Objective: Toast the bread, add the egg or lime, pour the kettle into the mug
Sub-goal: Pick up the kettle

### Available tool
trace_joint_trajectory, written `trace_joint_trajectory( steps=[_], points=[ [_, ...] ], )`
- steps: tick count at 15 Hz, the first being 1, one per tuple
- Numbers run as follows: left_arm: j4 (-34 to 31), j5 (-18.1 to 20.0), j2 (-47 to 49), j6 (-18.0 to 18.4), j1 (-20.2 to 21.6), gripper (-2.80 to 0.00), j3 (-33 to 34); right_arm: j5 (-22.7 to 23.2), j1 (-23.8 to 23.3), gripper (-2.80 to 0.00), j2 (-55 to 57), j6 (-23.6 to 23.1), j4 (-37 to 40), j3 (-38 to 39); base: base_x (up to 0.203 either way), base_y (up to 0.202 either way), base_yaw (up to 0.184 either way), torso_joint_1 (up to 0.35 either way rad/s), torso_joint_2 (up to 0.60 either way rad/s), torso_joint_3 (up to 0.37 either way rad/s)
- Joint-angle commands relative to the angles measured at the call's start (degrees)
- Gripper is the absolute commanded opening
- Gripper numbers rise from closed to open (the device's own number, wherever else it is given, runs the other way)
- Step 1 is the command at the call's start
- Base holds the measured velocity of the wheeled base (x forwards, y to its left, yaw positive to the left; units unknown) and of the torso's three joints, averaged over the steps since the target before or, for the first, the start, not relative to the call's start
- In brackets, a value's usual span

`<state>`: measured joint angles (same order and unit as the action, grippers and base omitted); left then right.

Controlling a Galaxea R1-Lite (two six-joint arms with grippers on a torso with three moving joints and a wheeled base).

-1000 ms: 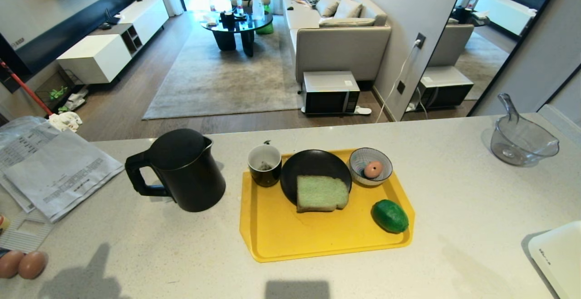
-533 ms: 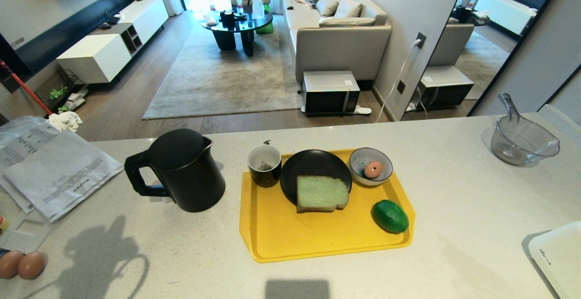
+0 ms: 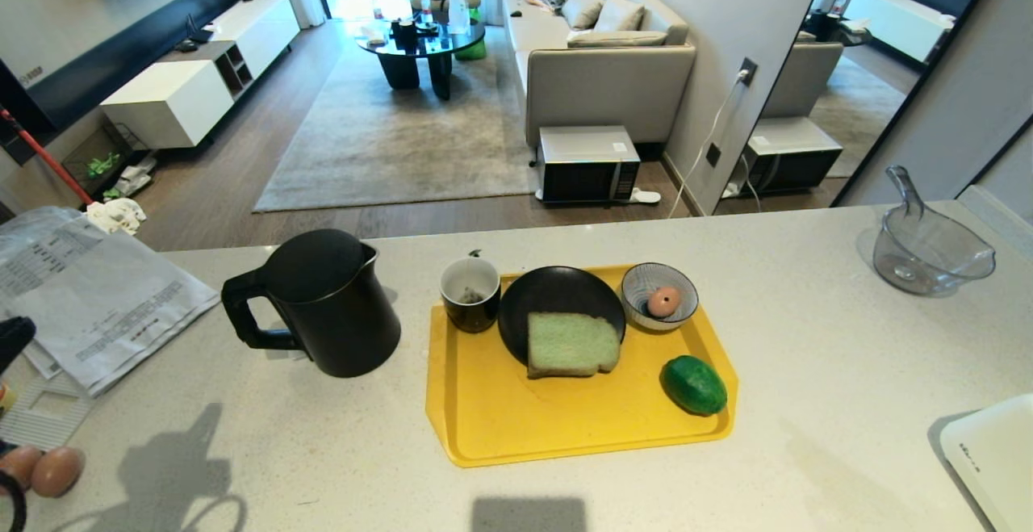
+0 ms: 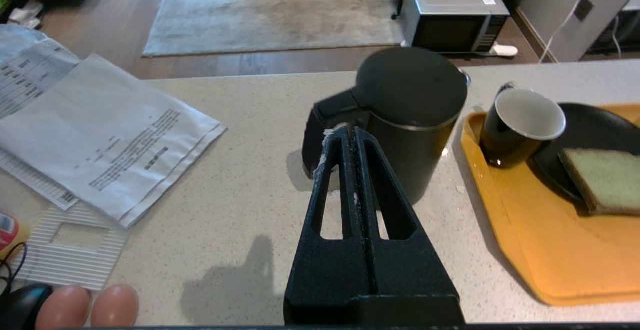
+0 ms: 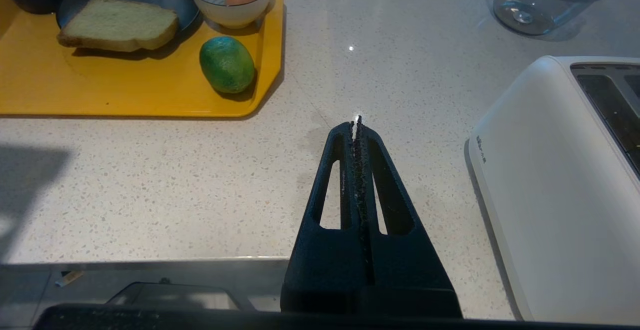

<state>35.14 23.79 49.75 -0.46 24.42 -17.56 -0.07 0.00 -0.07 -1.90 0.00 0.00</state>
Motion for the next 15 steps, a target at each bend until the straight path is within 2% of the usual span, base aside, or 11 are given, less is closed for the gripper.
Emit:
trace_joint_trajectory(
  steps=[1, 5, 7, 11, 15],
  points=[
    [4.21, 1.07, 0.26, 1.09, 1.78, -2.8, 6.14, -0.01, 0.0, -2.8, 0.07, -0.03, 0.0, 0.0, 0.0, 0.0, 0.0, 0.0, 0.0, 0.0],
    [16.13, 1.32, 9.74, 1.53, 1.85, -2.8, 13.58, -0.01, 0.0, -2.8, 0.07, -0.03, 0.0, 0.0, 0.0, 0.0, 0.0, 0.0, 0.0, 0.0],
    [19.58, 1.33, 12.97, 1.15, 1.89, -2.8, 15.22, -0.01, 0.0, -2.8, 0.07, -0.03, 0.0, 0.0, 0.0, 0.0, 0.0, 0.0, 0.0, 0.0],
    [23.32, 1.1, 19.06, 1.47, 1.95, -2.8, 16.47, -0.01, 0.0, -2.8, 0.07, -0.03, 0.0, 0.0, 0.0, 0.0, 0.0, 0.0, 0.0, 0.0],
    [23.8, 1.07, 26.01, 2.05, 1.95, -2.8, 16.19, -0.01, 0.0, -2.8, 0.07, -0.03, 0.0, 0.0, 0.0, 0.0, 0.0, 0.0, 0.0, 0.0]
  ],
)
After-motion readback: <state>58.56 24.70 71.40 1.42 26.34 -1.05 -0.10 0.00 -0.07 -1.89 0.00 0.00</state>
